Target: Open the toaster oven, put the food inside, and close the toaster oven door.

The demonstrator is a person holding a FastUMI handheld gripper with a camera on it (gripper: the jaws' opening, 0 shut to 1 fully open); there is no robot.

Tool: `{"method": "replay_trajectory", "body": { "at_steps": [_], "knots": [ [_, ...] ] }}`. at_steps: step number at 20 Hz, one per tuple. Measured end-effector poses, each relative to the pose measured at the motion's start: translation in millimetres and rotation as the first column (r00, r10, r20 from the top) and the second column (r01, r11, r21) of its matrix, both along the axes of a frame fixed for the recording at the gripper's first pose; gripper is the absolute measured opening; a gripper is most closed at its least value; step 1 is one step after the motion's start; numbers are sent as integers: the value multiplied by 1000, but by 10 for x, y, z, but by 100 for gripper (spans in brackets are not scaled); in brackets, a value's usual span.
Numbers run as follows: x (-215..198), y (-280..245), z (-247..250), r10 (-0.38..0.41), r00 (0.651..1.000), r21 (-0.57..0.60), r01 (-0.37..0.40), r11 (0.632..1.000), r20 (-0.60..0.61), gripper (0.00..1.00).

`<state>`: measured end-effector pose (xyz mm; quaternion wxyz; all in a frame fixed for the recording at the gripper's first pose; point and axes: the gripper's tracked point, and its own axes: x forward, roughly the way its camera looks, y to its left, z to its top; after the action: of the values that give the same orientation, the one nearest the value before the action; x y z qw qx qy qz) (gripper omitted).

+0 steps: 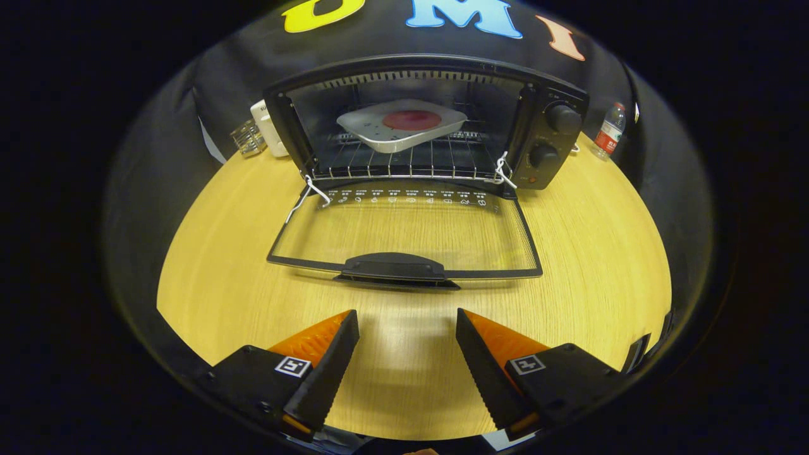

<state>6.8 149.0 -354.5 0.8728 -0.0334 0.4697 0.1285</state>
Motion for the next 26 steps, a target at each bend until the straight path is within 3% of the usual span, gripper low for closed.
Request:
{"method": "replay_trajectory", "body": {
  "at_steps": [4,17,26],
  "knots": [
    [48,-9,-100,20,1000,-69,-20,997,-2,98],
    [239,146,-224,-92,990,-26,90,996,-103,99],
    [235,143,-194,-89,989,-26,86,996,-118,99]
  ]
}}
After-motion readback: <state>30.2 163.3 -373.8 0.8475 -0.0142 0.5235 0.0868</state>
